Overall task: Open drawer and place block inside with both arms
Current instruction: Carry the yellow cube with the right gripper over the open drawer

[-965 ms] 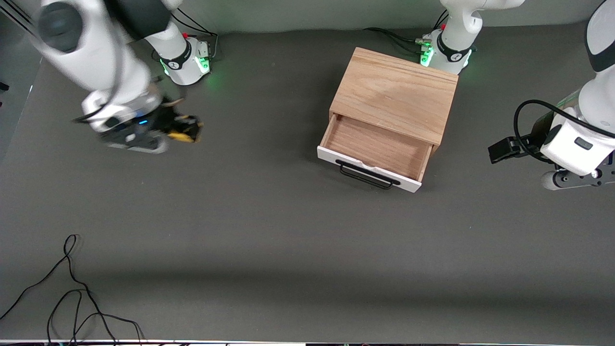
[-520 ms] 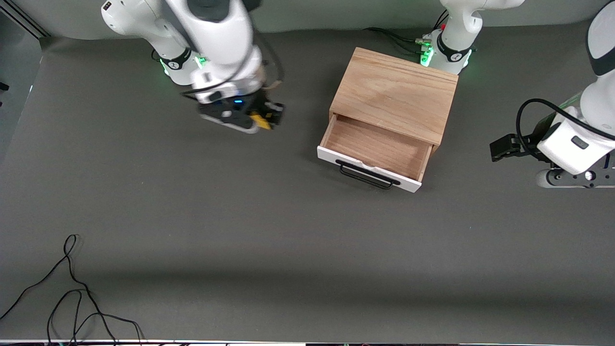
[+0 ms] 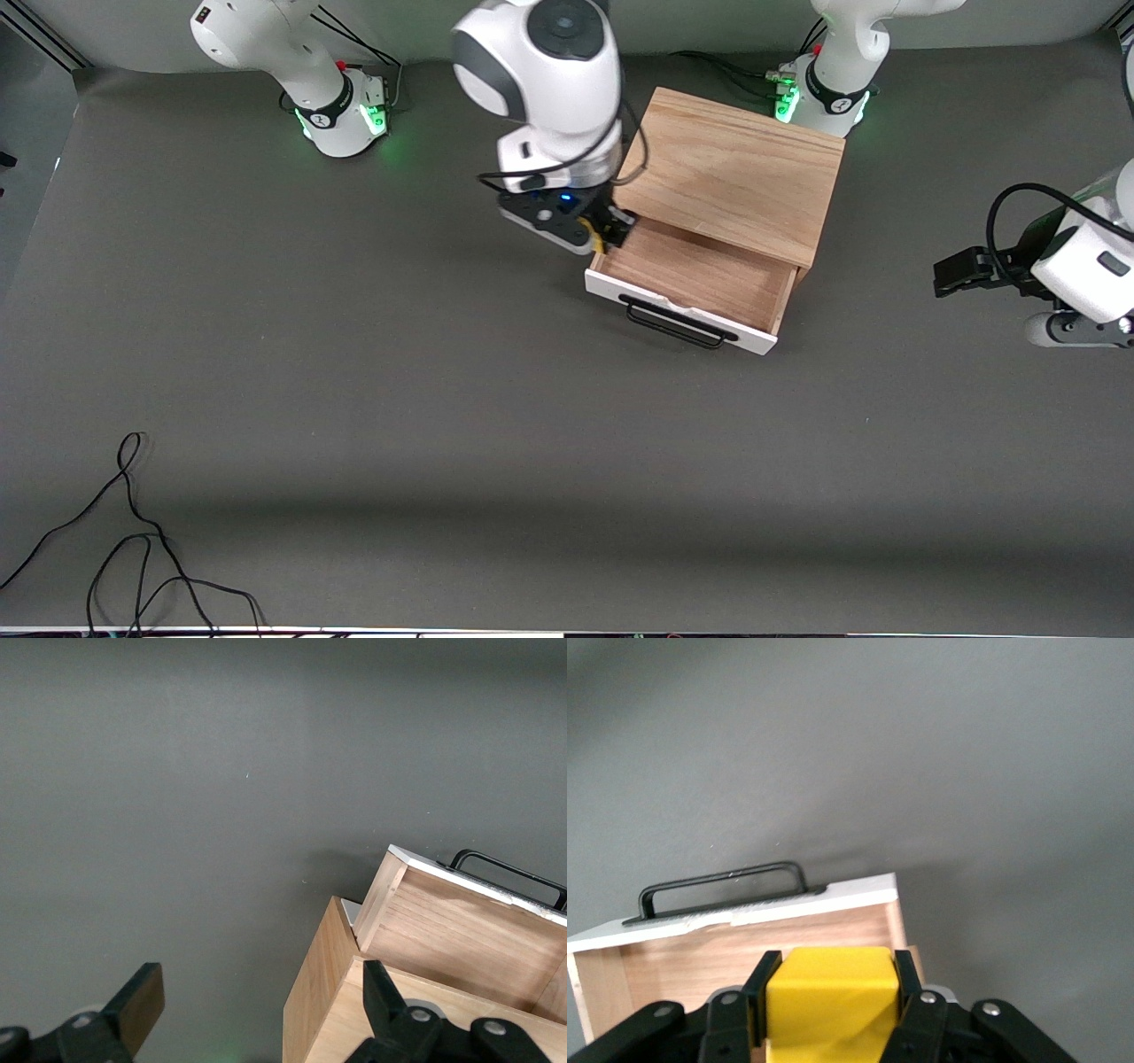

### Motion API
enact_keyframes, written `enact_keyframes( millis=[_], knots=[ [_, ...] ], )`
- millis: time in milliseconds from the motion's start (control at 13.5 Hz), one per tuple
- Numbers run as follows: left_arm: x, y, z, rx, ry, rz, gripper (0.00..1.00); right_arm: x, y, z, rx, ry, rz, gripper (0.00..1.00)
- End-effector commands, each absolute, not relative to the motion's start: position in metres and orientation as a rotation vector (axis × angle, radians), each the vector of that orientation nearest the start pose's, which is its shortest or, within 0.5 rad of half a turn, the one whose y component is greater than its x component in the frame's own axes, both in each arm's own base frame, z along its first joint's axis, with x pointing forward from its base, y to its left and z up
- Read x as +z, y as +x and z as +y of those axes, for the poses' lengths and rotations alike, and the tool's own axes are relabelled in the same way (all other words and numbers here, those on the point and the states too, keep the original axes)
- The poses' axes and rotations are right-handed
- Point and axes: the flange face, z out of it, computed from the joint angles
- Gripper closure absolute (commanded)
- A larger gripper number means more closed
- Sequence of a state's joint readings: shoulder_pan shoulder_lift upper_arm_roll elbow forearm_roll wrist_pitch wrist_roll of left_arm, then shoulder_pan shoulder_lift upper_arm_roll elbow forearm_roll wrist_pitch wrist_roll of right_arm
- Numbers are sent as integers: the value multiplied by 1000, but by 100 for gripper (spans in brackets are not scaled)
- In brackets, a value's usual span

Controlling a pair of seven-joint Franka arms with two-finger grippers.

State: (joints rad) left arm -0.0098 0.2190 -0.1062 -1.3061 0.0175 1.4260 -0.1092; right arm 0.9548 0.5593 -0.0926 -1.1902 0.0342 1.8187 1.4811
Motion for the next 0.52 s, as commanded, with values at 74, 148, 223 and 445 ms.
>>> enact_keyframes(
  millis=[74, 148, 223, 445],
  knots=[
    [609, 565, -50, 105, -3128, 93, 0, 436, 459, 606, -125, -2895, 987, 64],
    [609, 562, -45, 100, -3126, 127, 0, 426, 458, 612, -131, -2886, 985, 64],
    [609, 559, -49, 98, -3125, 144, 0, 414, 457, 617, -134, -2890, 979, 65],
    [596, 539, -49, 67, -3125, 142, 0, 373, 447, 629, -214, -2964, 934, 65]
  ],
)
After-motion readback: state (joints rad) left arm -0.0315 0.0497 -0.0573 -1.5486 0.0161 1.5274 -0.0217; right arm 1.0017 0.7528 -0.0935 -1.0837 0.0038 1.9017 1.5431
